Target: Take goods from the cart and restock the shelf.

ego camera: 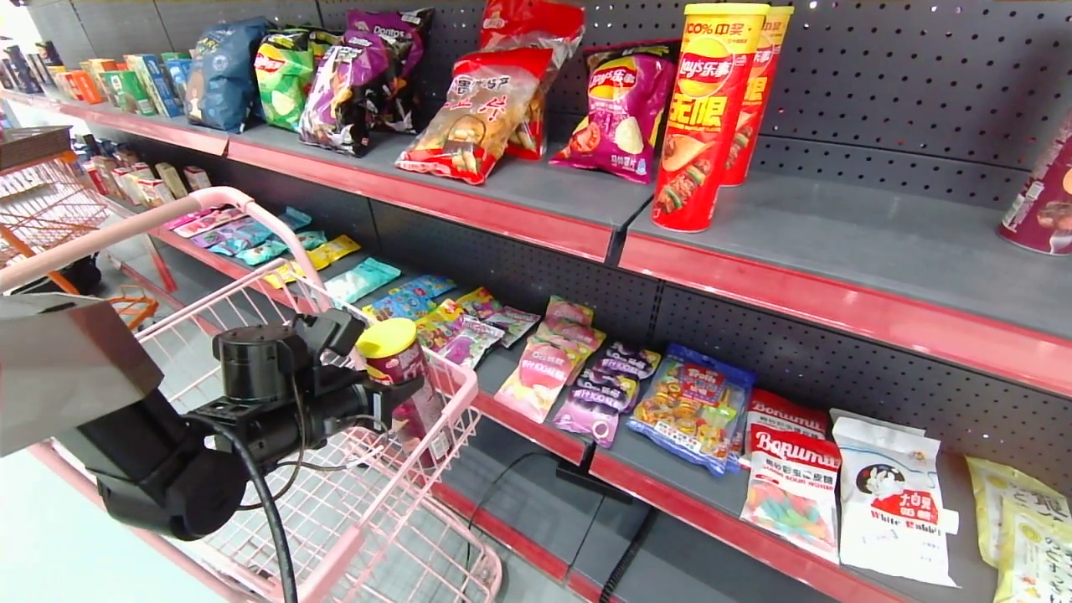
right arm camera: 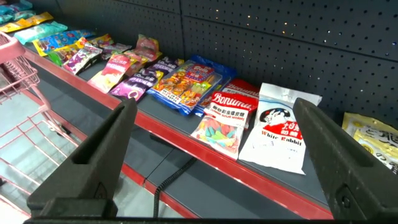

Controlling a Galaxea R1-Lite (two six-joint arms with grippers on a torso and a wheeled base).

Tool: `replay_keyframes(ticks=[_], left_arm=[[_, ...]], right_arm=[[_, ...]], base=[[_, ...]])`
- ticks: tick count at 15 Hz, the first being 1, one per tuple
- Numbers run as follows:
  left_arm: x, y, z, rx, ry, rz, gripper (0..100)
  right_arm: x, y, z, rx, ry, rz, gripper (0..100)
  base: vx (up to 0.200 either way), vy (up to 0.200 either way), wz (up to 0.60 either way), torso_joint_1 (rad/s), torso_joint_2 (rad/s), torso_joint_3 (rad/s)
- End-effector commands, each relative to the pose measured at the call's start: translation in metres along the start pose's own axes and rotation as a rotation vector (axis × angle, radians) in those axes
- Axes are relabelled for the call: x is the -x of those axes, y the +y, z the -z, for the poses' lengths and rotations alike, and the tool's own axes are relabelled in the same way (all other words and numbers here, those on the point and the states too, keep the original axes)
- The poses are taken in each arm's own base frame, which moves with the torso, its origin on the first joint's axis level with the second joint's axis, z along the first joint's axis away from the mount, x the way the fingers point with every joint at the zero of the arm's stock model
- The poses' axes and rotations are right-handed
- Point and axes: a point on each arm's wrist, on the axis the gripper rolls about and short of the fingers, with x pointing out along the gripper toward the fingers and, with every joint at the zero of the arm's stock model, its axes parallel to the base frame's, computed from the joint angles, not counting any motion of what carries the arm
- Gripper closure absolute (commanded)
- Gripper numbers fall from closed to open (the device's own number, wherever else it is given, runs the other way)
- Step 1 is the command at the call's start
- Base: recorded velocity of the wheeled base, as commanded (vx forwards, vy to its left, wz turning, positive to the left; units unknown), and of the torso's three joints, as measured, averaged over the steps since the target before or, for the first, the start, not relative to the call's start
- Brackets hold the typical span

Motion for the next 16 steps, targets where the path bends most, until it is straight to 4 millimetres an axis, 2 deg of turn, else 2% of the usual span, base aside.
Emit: replay_keyframes(ticks=[1, 2, 3, 4, 6, 7, 9, 10, 12, 16], left_arm=[[0.036, -0.002, -0.023, -0.014, -0.076, -0.033, 100], [0.052, -0.003, -0.031, -0.017, -0.105, -0.05, 100], [0.078, -0.005, -0.04, -0.022, -0.139, -0.075, 100], [0.121, -0.016, -0.049, -0.025, -0.172, -0.104, 100], [0.168, -0.032, -0.051, -0.026, -0.2, -0.133, 100], [0.211, -0.048, -0.052, -0.033, -0.236, -0.166, 100], [0.269, -0.075, -0.051, -0.045, -0.285, -0.209, 100], [0.292, -0.088, -0.048, -0.045, -0.288, -0.216, 100], [0.323, -0.107, -0.038, -0.047, -0.289, -0.216, 100], [0.335, -0.113, -0.034, -0.055, -0.333, -0.285, 100]], right_arm=[[0.0, 0.0, 0.0, 0.0, 0.001, -0.001, 0], [0.0, 0.0, 0.0, 0.0, 0.001, -0.001, 0], [0.0, 0.0, 0.0, 0.0, 0.0, -0.001, 0], [0.0, 0.0, 0.0, 0.0, 0.0, -0.001, 0], [0.0, 0.0, 0.0, 0.0, 0.0, -0.001, 0], [0.0, 0.0, 0.0, 0.0, 0.001, -0.001, 0], [0.0, 0.0, 0.0, -0.002, 0.0, -0.001, 0], [0.0, 0.0, 0.0, 0.0, 0.001, -0.001, 0], [0.0, 0.0, 0.0, 0.0, 0.001, -0.001, 0], [0.0, 0.0, 0.0, 0.003, 0.001, -0.001, 0]], base=[[0.0, 0.0, 0.0, 0.0, 0.0, 0.0], [0.0, 0.0, 0.0, 0.0, 0.0, 0.0], [0.0, 0.0, 0.0, 0.0, 0.0, 0.0], [0.0, 0.0, 0.0, 0.0, 0.0, 0.0], [0.0, 0.0, 0.0, 0.0, 0.0, 0.0], [0.0, 0.0, 0.0, 0.0, 0.0, 0.0], [0.0, 0.0, 0.0, 0.0, 0.0, 0.0], [0.0, 0.0, 0.0, 0.0, 0.0, 0.0], [0.0, 0.0, 0.0, 0.0, 0.0, 0.0], [0.0, 0.0, 0.0, 0.116, -0.35, -0.234]])
